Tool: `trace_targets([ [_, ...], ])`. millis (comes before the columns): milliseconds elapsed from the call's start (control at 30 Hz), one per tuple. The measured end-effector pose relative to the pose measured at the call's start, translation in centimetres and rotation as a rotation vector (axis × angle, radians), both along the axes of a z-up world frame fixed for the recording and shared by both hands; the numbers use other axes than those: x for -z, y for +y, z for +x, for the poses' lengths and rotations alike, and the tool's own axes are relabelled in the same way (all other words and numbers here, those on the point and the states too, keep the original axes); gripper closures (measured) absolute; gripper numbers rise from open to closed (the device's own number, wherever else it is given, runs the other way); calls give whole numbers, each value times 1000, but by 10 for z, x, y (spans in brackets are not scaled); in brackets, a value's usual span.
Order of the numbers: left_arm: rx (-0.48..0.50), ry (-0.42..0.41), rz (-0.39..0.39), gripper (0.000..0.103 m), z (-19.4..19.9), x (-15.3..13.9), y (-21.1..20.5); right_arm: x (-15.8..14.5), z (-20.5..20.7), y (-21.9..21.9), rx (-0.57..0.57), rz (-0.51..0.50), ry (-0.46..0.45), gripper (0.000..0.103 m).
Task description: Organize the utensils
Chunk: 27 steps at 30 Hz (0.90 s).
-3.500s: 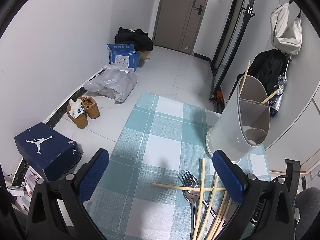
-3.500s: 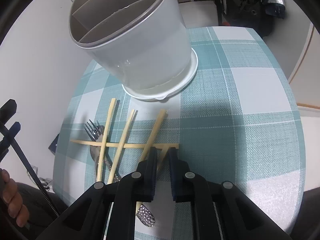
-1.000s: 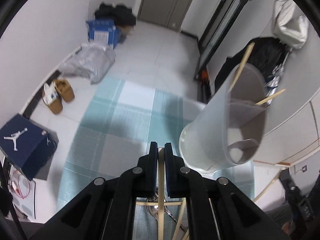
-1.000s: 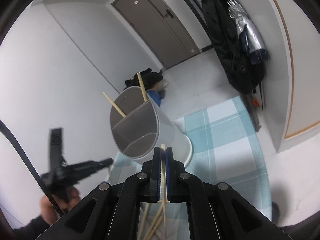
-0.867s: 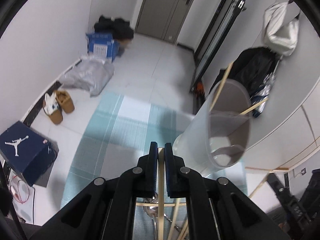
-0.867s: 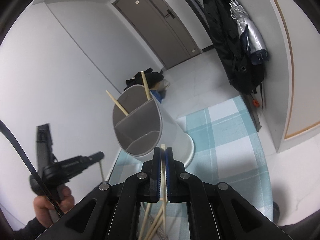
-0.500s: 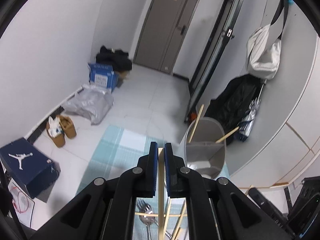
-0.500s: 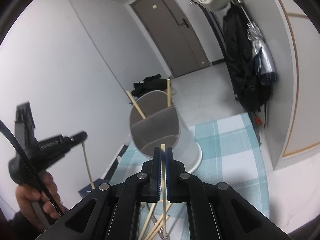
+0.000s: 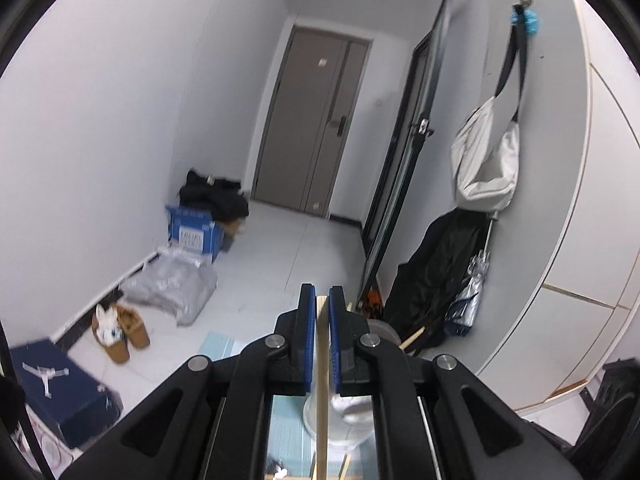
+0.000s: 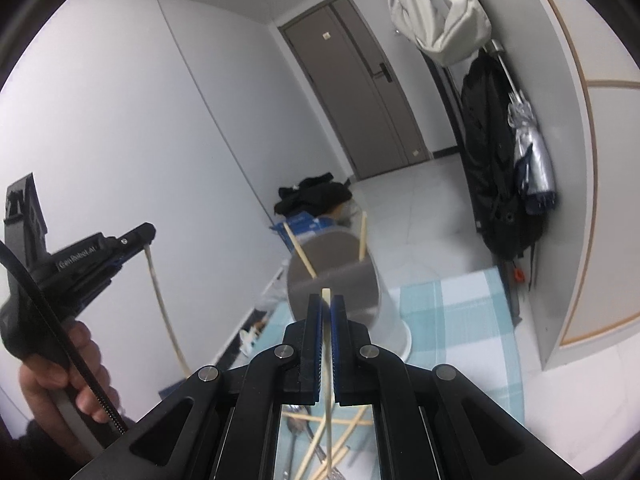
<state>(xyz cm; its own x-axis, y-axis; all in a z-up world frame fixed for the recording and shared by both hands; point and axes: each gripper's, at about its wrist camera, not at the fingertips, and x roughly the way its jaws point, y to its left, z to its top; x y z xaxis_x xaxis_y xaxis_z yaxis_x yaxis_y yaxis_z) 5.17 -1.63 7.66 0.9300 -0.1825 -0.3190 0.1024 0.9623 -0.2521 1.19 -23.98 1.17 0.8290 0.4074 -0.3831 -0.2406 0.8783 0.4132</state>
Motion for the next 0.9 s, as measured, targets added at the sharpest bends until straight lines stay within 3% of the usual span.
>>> trace_targets([
  [300,20,-132,-29,100,26,-30,-8,-66,34,-8,-14,-8,-96,100],
  [533,17,-183,-42,100,55,-39,-15,-103,75,-9,-33,-17,-166,100],
  [700,-1,-207,-41,100,75,-32,-19,-113,107,-11,-30,-7,-199,100],
  [900,-8,-193,-54,100,98,-20,-24,-104,138,-11,-18,2,-220,100],
])
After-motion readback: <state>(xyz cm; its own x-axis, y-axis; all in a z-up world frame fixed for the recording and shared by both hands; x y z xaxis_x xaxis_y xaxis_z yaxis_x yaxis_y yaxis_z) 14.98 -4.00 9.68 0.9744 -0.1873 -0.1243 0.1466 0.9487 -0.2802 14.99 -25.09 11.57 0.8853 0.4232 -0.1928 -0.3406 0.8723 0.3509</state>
